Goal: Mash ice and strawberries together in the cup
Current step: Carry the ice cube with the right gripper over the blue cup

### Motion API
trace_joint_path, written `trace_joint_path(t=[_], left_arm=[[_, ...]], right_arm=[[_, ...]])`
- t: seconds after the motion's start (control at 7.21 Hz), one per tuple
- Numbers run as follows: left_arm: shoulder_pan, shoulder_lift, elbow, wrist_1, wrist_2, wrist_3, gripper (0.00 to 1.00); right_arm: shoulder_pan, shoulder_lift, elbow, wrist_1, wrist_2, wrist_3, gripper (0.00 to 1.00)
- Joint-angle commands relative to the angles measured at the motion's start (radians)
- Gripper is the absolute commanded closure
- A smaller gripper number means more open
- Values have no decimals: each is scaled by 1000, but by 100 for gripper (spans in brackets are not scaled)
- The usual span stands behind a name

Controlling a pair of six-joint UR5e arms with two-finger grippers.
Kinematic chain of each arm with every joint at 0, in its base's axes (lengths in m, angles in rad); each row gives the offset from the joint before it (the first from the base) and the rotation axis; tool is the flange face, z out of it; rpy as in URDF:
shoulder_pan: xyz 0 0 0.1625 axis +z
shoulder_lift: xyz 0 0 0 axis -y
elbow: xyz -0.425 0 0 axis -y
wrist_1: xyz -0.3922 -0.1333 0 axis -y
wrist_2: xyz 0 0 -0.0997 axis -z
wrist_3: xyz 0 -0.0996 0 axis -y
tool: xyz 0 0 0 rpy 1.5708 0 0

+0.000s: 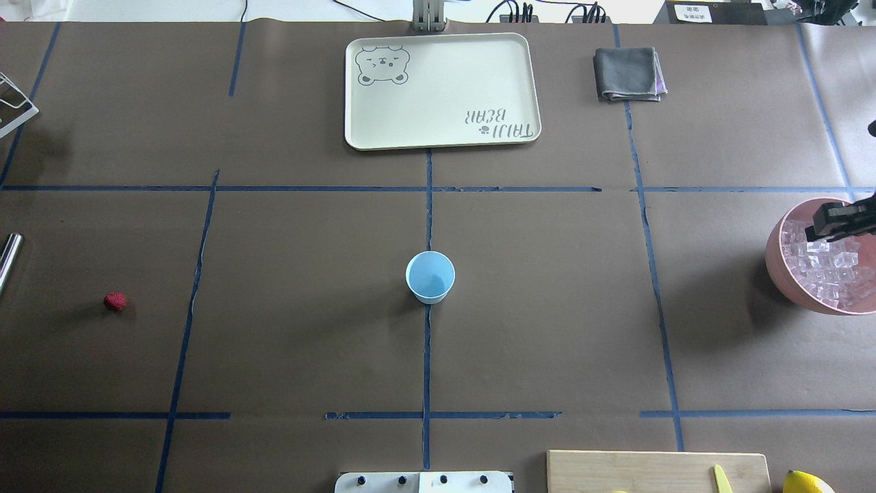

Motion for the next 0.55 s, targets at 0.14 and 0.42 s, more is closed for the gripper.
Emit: trace_joint_path(t=[0.14,0.42], left_arm=[[0,3,0,0,0,0,0],[0,5,0,0,0,0,0]], right_arm=[[-178,495,-6,-468,-11,148,100],[-408,690,-87,-464,-160,420,100]])
